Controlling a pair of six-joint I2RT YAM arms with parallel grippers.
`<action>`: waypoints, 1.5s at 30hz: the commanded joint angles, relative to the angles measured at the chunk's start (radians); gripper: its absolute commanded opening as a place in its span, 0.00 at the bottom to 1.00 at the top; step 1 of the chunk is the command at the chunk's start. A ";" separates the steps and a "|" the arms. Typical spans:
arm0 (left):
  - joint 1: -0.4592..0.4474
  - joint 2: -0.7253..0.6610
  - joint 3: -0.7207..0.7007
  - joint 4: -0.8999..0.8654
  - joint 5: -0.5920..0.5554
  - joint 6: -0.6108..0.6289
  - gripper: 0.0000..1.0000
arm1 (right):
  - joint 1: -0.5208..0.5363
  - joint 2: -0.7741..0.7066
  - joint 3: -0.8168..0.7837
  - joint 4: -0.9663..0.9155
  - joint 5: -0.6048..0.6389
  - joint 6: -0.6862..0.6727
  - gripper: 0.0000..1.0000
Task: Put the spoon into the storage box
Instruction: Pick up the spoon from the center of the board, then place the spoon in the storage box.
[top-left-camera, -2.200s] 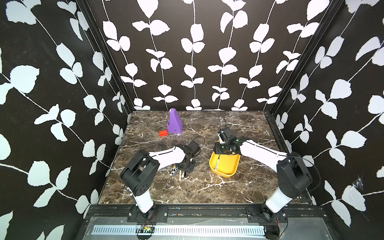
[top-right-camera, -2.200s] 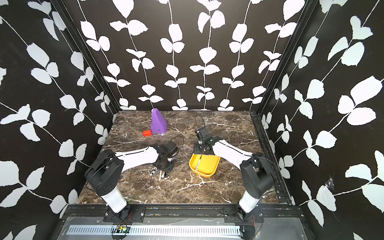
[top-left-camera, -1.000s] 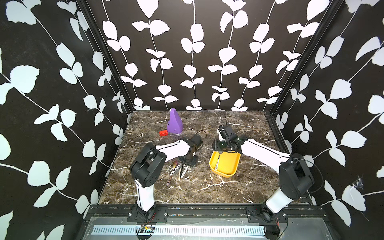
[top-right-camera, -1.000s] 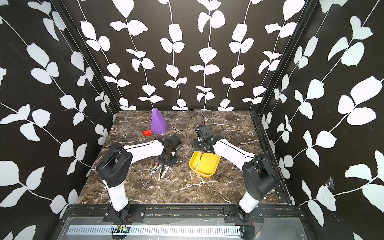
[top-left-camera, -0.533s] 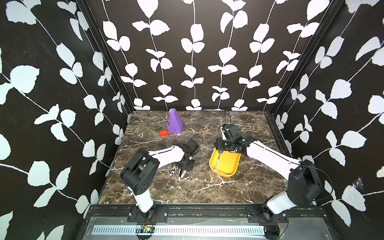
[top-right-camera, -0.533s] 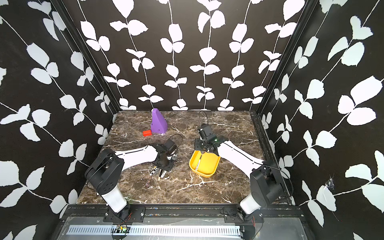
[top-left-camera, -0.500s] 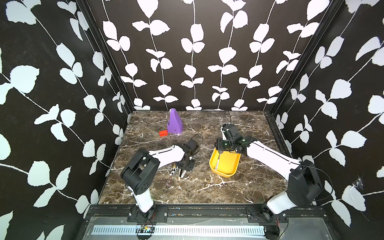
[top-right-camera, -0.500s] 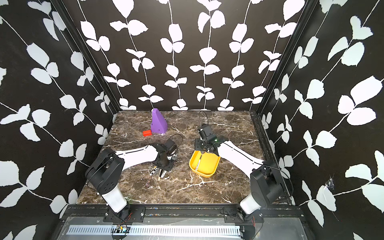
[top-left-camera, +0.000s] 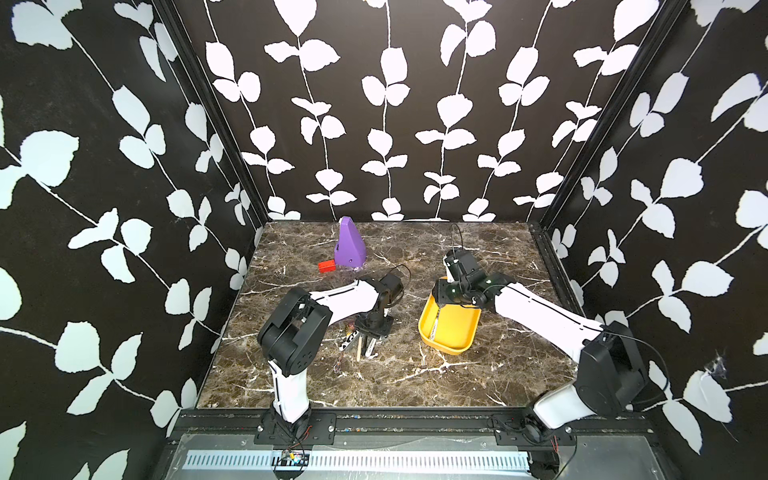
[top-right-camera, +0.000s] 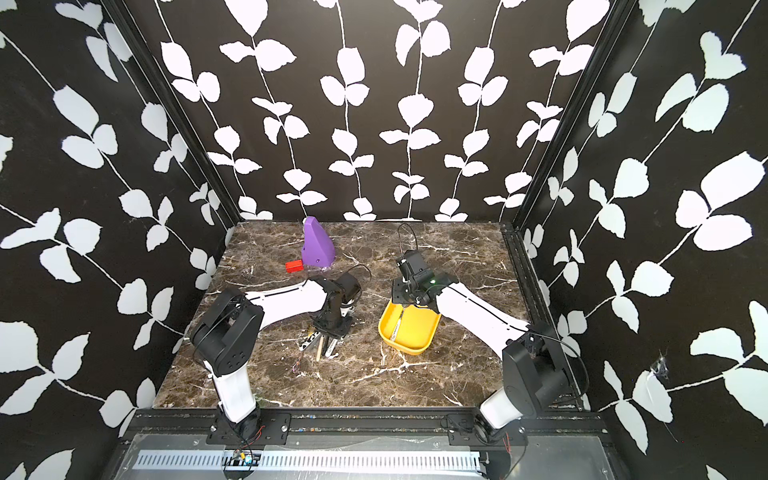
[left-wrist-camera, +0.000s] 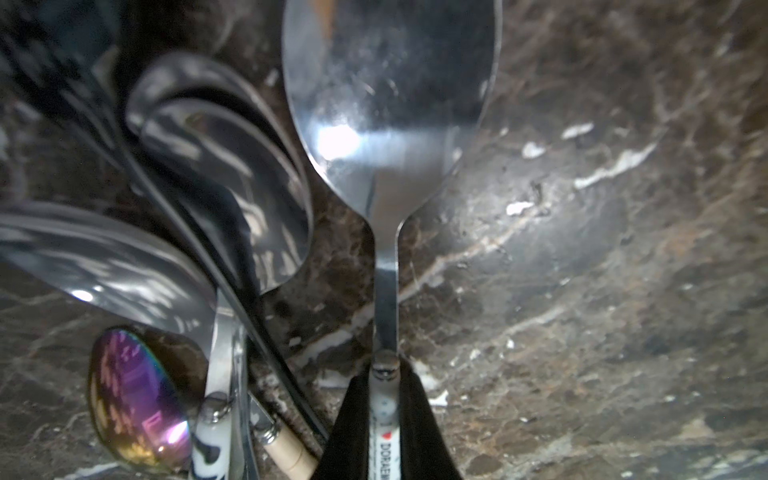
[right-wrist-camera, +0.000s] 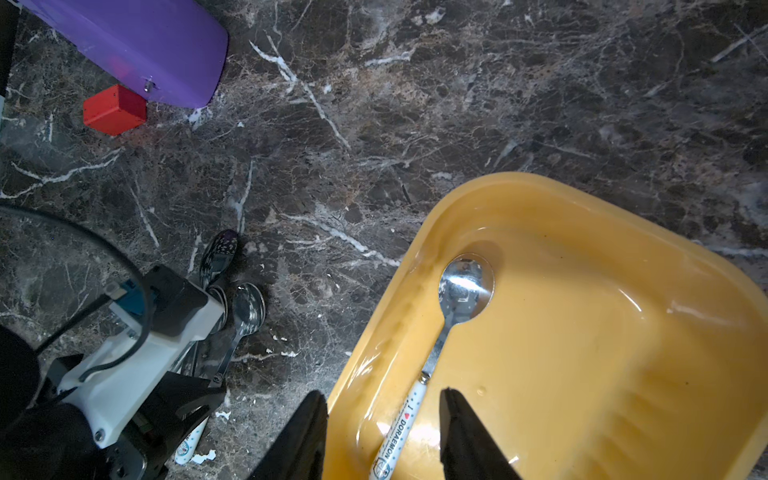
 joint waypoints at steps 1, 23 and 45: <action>0.000 -0.041 0.066 -0.018 0.003 -0.013 0.00 | -0.002 -0.036 0.013 0.011 0.006 -0.037 0.47; -0.152 0.210 0.727 -0.054 0.167 -0.085 0.00 | -0.278 -0.243 -0.054 -0.042 0.029 -0.078 0.48; -0.256 0.478 0.829 -0.069 0.128 -0.141 0.00 | -0.338 -0.191 -0.092 -0.025 -0.059 -0.084 0.47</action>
